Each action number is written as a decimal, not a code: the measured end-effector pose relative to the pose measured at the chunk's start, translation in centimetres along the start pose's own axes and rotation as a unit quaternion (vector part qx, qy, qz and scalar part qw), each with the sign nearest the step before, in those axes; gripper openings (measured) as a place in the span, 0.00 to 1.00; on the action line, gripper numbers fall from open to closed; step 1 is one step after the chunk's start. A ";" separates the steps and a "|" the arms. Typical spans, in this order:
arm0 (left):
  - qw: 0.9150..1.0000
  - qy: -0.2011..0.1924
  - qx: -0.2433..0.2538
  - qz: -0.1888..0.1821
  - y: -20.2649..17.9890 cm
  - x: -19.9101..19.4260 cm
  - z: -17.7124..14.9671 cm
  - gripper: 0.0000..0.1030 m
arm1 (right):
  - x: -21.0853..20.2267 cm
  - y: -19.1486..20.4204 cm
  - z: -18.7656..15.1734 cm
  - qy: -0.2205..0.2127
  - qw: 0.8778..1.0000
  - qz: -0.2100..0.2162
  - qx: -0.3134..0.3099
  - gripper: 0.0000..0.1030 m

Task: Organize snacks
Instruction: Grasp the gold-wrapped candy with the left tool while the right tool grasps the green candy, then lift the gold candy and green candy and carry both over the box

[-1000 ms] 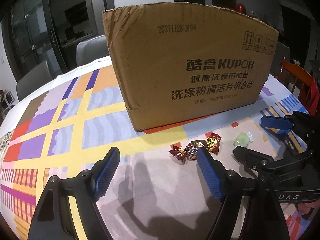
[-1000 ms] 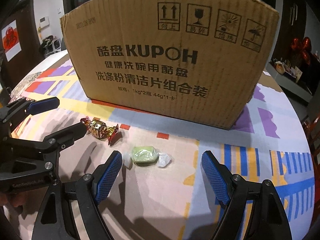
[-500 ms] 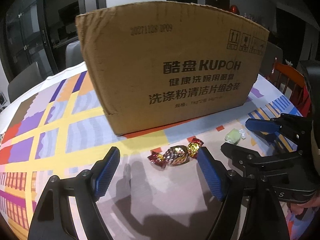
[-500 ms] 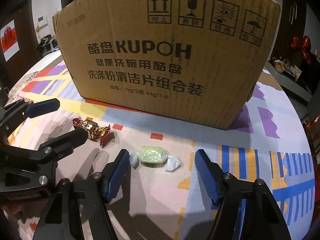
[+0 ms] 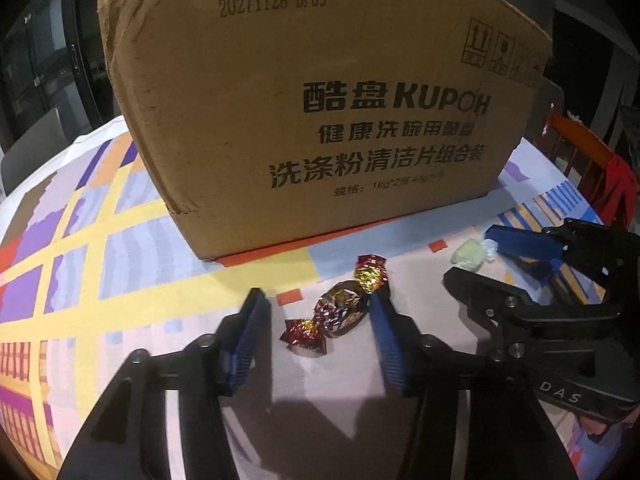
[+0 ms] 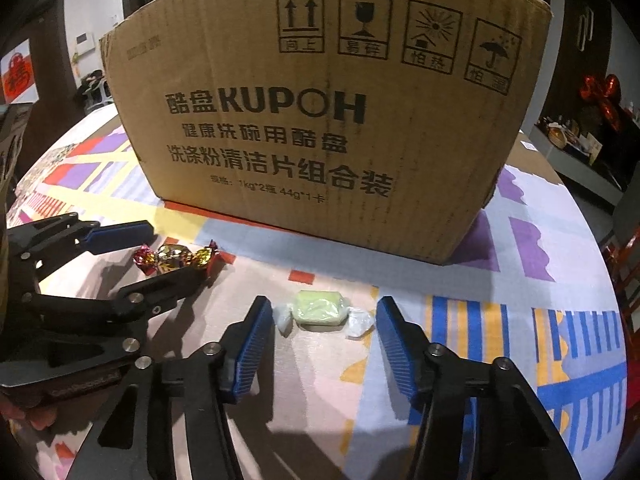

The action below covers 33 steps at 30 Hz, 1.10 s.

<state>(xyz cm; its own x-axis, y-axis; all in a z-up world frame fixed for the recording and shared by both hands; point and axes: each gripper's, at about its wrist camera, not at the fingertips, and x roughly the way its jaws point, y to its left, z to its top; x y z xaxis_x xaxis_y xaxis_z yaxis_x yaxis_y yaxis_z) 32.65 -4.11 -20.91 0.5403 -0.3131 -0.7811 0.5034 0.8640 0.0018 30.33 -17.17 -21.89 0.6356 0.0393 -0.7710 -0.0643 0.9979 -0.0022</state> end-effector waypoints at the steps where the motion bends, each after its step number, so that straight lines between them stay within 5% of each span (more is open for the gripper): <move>1: 1.000 -0.001 0.000 -0.002 -0.1 0.0 0.0 0.41 | -0.1 0.1 0.0 -0.001 1.000 0.001 -0.002 0.49; 5: 1.000 -0.003 0.000 -0.008 -0.7 0.0 0.1 0.19 | -0.1 0.5 0.1 -0.003 1.000 0.006 -0.008 0.39; 14: 1.000 -0.006 -0.006 -0.007 -0.7 -0.3 -0.5 0.18 | -0.7 0.9 -0.1 -0.010 1.000 0.009 -0.012 0.29; 33: 1.000 -0.023 -0.013 0.009 -1.2 -3.5 0.4 0.18 | -3.4 -0.8 -0.1 -0.028 1.000 0.009 0.009 0.28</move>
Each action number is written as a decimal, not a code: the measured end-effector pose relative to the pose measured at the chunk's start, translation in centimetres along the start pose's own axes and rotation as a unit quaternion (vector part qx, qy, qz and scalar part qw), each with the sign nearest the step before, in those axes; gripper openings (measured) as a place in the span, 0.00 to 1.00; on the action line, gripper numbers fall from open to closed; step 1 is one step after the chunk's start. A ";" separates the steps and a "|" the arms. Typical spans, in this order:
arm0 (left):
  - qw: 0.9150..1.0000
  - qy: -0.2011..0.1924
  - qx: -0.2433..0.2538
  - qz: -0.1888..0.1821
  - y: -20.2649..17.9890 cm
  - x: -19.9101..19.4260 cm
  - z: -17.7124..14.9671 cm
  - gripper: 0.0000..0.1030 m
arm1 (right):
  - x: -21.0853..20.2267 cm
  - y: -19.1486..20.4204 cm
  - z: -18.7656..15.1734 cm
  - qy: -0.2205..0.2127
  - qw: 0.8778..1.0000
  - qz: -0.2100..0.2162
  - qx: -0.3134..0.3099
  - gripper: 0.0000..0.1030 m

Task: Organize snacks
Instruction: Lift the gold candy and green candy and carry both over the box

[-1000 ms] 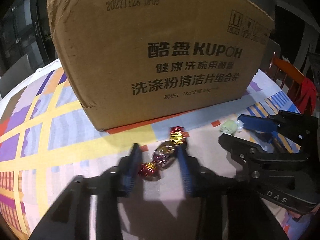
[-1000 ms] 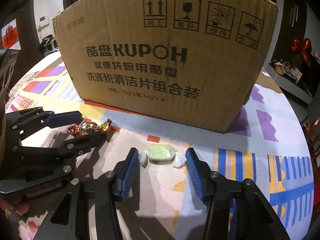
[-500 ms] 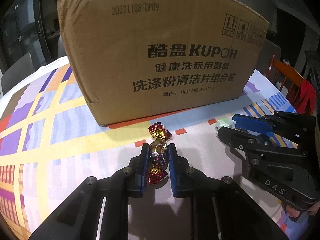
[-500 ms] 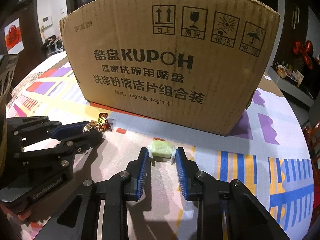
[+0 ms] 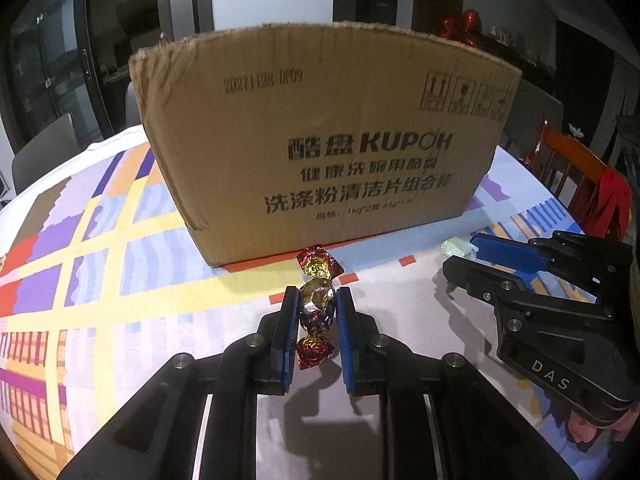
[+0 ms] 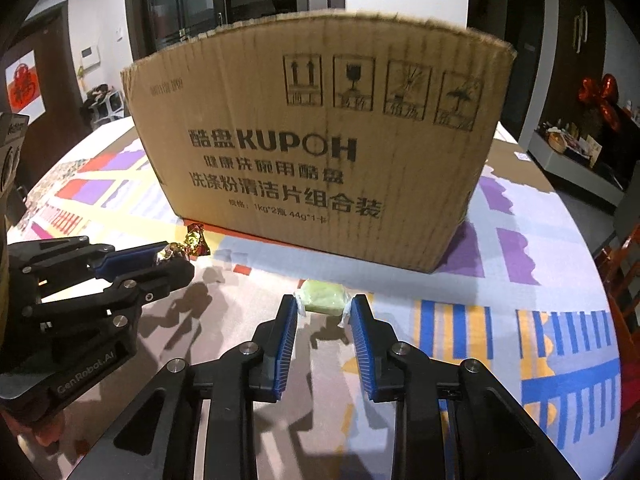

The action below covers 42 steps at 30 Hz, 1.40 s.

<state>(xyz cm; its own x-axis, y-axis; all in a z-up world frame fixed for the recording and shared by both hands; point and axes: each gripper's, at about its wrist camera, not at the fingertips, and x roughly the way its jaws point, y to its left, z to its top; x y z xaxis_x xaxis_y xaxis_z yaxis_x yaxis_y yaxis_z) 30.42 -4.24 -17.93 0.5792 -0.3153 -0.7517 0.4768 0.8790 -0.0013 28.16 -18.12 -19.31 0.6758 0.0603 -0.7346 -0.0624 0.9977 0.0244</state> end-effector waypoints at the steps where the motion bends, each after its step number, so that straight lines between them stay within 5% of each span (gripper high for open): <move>1: 1.000 -0.001 0.000 0.001 -0.1 -0.2 0.0 0.18 | -0.4 -0.1 0.1 -0.003 1.000 0.000 0.000 0.28; 42: 0.996 -0.071 -0.031 0.053 -1.4 -11.2 4.9 0.19 | -13.7 0.0 6.1 -0.143 0.990 -0.003 -0.002 0.28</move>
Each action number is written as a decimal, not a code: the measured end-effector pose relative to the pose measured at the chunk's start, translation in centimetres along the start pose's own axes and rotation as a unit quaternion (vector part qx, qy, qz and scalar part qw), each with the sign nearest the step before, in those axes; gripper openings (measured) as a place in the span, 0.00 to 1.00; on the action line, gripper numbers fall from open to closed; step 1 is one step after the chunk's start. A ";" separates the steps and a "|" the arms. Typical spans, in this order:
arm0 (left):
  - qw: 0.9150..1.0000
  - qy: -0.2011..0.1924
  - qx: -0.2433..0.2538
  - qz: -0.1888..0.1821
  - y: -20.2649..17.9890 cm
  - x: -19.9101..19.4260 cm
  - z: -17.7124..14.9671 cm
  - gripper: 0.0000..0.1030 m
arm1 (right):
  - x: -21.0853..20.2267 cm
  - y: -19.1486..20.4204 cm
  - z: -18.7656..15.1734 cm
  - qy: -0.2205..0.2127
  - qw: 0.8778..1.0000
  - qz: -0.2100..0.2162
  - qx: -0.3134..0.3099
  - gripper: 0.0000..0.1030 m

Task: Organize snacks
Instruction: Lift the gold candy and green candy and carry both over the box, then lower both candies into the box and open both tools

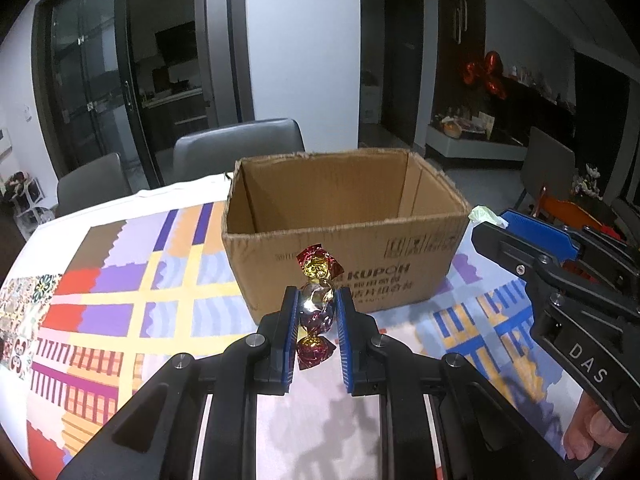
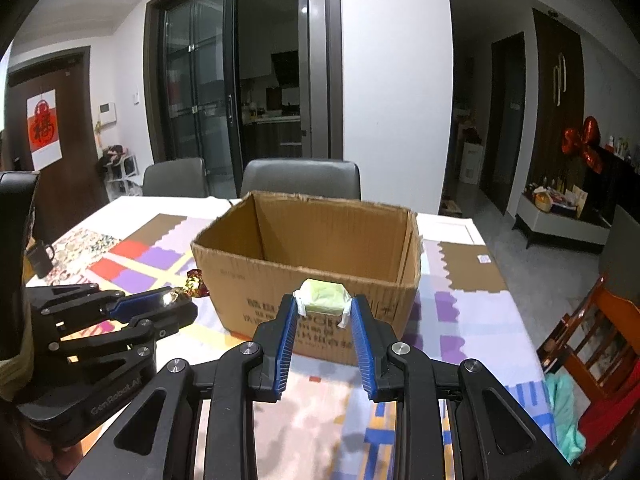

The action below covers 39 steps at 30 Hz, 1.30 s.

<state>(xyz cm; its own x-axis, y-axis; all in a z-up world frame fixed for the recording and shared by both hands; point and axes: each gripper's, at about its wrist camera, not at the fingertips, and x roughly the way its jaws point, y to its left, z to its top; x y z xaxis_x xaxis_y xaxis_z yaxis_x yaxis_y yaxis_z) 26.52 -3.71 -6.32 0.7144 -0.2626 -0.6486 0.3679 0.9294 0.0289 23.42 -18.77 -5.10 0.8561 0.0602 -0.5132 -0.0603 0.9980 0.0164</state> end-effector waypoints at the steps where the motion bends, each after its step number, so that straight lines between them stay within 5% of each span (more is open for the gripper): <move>1: 1.000 -0.002 0.000 0.001 -0.1 -0.1 0.2 0.19 | -0.2 0.0 0.3 -0.003 1.000 0.000 0.000 0.28; 18: 0.999 -0.037 -0.002 0.021 0.1 -0.8 4.7 0.19 | -0.9 -0.6 4.6 -0.044 0.999 -0.006 0.007 0.28; 39: 0.999 -0.037 -0.011 0.026 2.0 4.2 8.5 0.19 | 4.2 -1.7 7.9 -0.040 0.999 -0.010 0.015 0.28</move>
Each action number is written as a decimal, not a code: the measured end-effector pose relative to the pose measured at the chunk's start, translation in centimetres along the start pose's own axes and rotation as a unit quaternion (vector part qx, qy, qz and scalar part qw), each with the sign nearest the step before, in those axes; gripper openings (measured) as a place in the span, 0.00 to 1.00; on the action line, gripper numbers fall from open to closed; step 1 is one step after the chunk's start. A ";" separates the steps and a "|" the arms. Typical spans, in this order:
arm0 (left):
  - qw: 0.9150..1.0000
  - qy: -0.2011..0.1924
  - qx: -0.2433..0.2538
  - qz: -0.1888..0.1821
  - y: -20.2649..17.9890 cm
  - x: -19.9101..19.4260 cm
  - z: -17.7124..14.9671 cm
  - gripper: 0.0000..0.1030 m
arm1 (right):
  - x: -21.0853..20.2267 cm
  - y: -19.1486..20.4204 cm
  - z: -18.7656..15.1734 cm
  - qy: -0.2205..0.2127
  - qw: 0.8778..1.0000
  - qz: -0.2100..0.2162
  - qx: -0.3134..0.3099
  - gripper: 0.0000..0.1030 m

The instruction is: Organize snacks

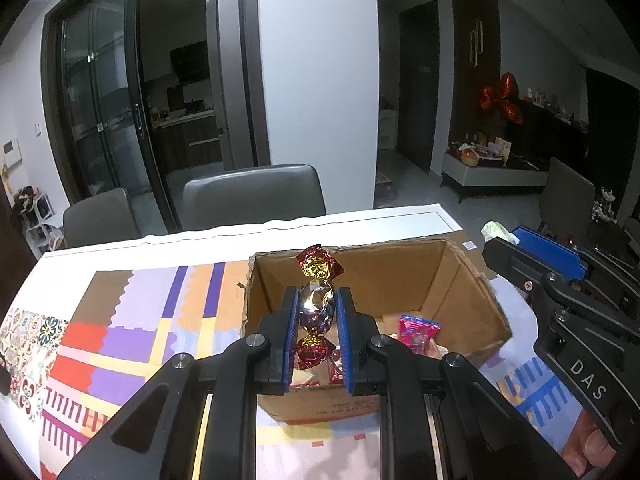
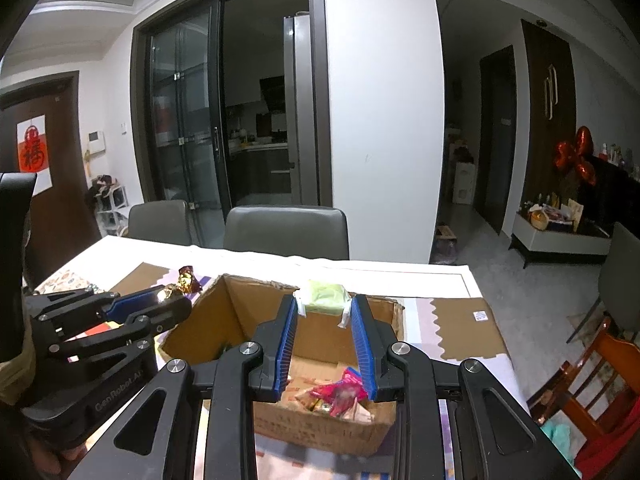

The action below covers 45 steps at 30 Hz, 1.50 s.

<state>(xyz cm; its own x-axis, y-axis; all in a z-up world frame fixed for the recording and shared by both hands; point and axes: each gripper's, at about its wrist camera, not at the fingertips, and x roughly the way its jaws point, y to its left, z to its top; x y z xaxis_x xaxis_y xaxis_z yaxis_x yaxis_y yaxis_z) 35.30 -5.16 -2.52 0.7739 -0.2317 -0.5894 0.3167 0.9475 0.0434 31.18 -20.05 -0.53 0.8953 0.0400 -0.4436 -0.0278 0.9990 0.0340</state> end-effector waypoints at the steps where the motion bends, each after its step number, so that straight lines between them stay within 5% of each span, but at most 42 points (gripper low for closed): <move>1: 1.000 0.002 -0.001 0.000 0.1 0.3 0.0 0.19 | 0.5 0.0 0.0 0.003 1.000 0.001 0.000 0.28; 11: 1.000 0.021 -0.011 0.003 0.9 2.8 -0.1 0.19 | 3.6 0.2 -0.2 0.025 1.000 0.012 -0.004 0.29; 13: 1.000 0.023 -0.012 0.004 1.1 3.0 -0.2 0.24 | 4.2 0.3 -0.2 0.028 1.000 0.013 -0.006 0.29; 15: 1.000 0.024 -0.014 0.008 1.3 3.2 -0.3 0.39 | 4.7 0.2 -0.2 0.033 0.999 0.012 -0.005 0.29; 21: 0.999 0.022 -0.018 0.019 1.6 2.9 -0.6 0.53 | 4.8 0.0 -0.1 0.029 1.000 0.002 0.009 0.65; 24: 0.999 0.018 -0.019 0.026 1.7 2.5 -0.6 0.68 | 4.6 0.0 -0.1 0.026 1.000 -0.002 0.009 0.72; 28: 0.999 0.009 -0.019 0.034 1.6 1.4 -0.6 0.71 | 3.8 0.1 0.1 0.018 1.000 -0.011 0.008 0.79; 33: 0.998 -0.012 -0.018 0.056 1.4 -0.5 -0.6 0.86 | 2.5 0.2 0.2 0.015 1.000 -0.018 0.005 0.84; 45: 0.997 -0.039 -0.029 0.067 1.4 -5.1 -1.6 0.94 | -1.9 0.1 0.1 0.003 0.999 -0.043 0.013 0.90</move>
<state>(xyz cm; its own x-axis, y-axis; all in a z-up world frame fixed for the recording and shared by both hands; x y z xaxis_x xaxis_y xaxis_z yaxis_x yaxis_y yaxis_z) 30.90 -2.27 -0.75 0.8481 -0.1173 -0.5167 0.1777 0.9817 0.0689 29.54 -20.02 0.38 0.8915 -0.0448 -0.4508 0.0597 0.9980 0.0188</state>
